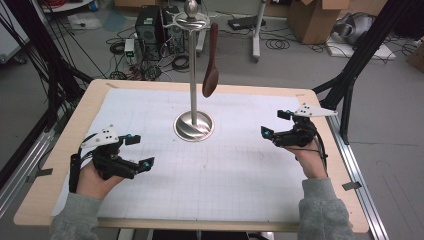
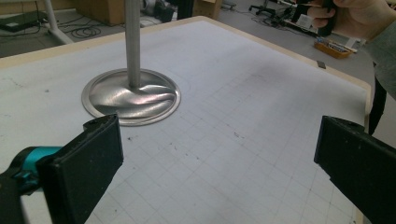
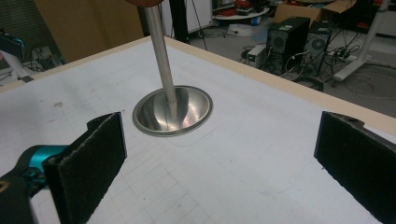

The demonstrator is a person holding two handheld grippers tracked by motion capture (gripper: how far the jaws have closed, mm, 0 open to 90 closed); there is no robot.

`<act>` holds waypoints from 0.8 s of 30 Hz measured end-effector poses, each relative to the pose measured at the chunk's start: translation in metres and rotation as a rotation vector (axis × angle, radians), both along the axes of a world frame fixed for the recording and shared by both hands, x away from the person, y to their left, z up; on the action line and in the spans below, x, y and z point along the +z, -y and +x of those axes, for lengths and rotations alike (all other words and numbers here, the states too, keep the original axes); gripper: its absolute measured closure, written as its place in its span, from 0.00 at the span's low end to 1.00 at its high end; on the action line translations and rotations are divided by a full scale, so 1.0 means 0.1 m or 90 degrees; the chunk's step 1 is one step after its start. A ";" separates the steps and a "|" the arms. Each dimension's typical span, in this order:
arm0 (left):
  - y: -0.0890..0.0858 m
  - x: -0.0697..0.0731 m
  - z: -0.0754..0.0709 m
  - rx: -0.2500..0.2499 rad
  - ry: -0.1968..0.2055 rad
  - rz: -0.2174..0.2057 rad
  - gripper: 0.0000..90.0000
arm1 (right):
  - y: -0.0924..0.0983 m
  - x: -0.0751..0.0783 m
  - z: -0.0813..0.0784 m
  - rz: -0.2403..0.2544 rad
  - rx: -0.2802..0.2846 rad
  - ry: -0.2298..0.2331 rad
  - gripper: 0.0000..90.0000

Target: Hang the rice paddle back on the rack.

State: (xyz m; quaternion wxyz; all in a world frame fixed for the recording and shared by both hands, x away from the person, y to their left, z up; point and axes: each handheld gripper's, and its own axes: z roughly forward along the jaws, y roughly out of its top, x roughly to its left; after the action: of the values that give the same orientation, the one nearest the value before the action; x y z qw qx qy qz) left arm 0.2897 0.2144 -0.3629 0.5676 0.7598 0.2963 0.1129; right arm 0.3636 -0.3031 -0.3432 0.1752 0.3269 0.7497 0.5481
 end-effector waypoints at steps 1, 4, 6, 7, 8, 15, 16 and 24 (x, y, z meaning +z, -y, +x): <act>0.00 0.00 0.00 0.000 0.000 0.001 0.02 | 0.01 -0.01 -0.01 0.002 -0.001 -0.001 0.01; -0.01 0.00 0.00 0.003 0.007 0.003 0.02 | 0.06 -0.07 -0.05 0.001 -0.005 -0.007 0.01; -0.01 0.00 0.00 0.005 0.007 0.000 0.02 | 0.08 -0.09 -0.07 -0.007 -0.010 -0.010 0.01; -0.01 0.00 0.00 0.005 0.007 0.000 0.02 | 0.09 -0.10 -0.09 -0.005 -0.011 -0.008 0.01; -0.02 0.00 0.00 0.005 0.006 0.001 0.02 | 0.10 -0.11 -0.10 0.000 -0.012 -0.010 0.01; -0.01 0.00 0.00 0.004 0.003 0.004 0.02 | 0.19 -0.18 -0.16 0.006 -0.026 -0.026 0.01; -0.01 0.00 0.00 0.003 0.002 0.002 0.02 | 0.20 -0.18 -0.17 0.005 -0.026 -0.026 0.01; -0.02 0.00 0.00 0.005 0.003 0.002 0.02 | 0.29 -0.27 -0.24 0.016 -0.035 -0.029 0.01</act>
State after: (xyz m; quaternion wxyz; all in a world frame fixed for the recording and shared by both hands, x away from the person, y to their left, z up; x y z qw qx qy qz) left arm 0.2895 0.2163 -0.3630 0.5668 0.7593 0.2975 0.1172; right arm 0.3394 -0.3325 -0.3703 0.1693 0.3621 0.7369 0.5452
